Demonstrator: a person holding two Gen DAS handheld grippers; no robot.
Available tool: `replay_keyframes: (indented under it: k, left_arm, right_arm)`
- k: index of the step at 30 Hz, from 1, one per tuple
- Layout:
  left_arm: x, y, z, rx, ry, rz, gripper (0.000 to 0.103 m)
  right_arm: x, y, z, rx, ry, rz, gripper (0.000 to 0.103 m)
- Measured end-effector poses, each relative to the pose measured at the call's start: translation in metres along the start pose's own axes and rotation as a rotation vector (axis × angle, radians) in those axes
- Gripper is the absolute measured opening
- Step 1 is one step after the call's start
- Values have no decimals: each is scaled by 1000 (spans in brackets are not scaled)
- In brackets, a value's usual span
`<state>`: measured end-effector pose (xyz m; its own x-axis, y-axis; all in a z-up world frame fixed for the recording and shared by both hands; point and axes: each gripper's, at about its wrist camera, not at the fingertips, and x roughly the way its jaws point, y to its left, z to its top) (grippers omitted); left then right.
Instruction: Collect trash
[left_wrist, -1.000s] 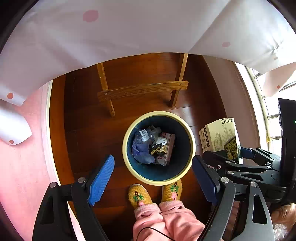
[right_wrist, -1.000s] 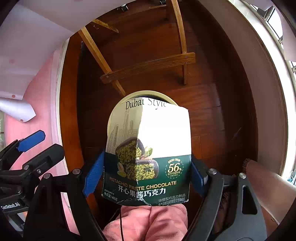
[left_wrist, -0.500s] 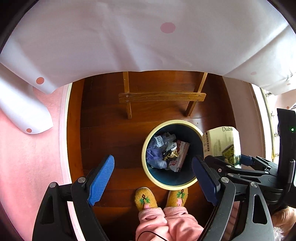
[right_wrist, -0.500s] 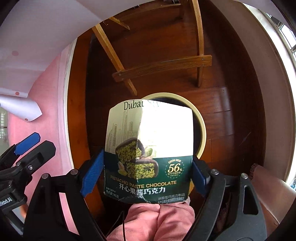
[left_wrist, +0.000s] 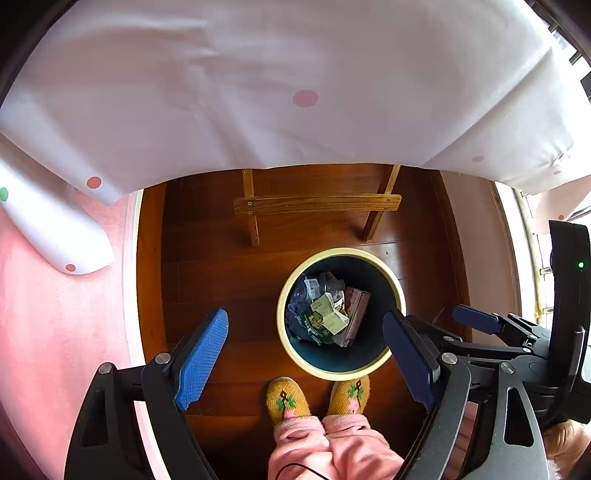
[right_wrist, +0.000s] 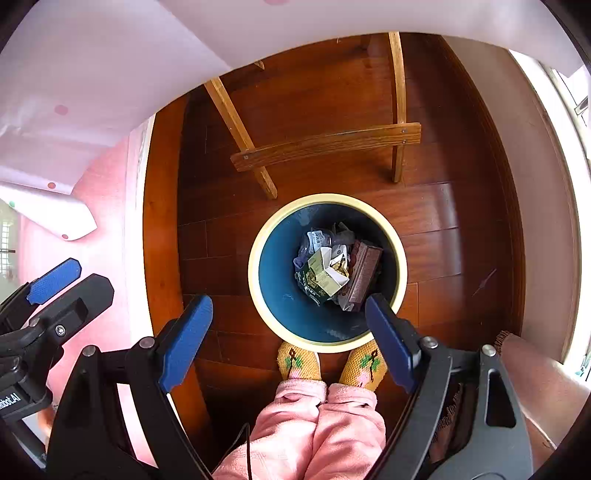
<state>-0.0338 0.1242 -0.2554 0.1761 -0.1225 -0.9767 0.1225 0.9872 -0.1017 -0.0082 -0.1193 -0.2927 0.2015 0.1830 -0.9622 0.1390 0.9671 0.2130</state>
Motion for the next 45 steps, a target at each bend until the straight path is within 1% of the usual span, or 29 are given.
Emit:
replay_keyframes:
  k: [7, 15, 24, 30, 36, 45]
  left_arm:
    - [-45, -12, 5, -16, -37, -10, 87]
    - [-119, -21, 8, -59, -103, -11, 87]
    - [-212, -26, 14, -114, -188, 26, 87]
    - [-270, -34, 13, -111, -265, 64, 87]
    - [-308, -42, 9, -102, -298, 90, 87]
    - [-354, -61, -3, -84, -351, 137, 87]
  right_arm:
    - [-52, 9, 2, -34, -47, -33, 83]
    - [-139, 24, 8, -71, -144, -63, 83]
    - [-235, 40, 11, -88, -238, -56, 83]
    - [-286, 53, 11, -110, -299, -46, 83]
    - [-331, 69, 5, -129, -365, -33, 83]
    - [-393, 80, -6, -150, -456, -32, 83]
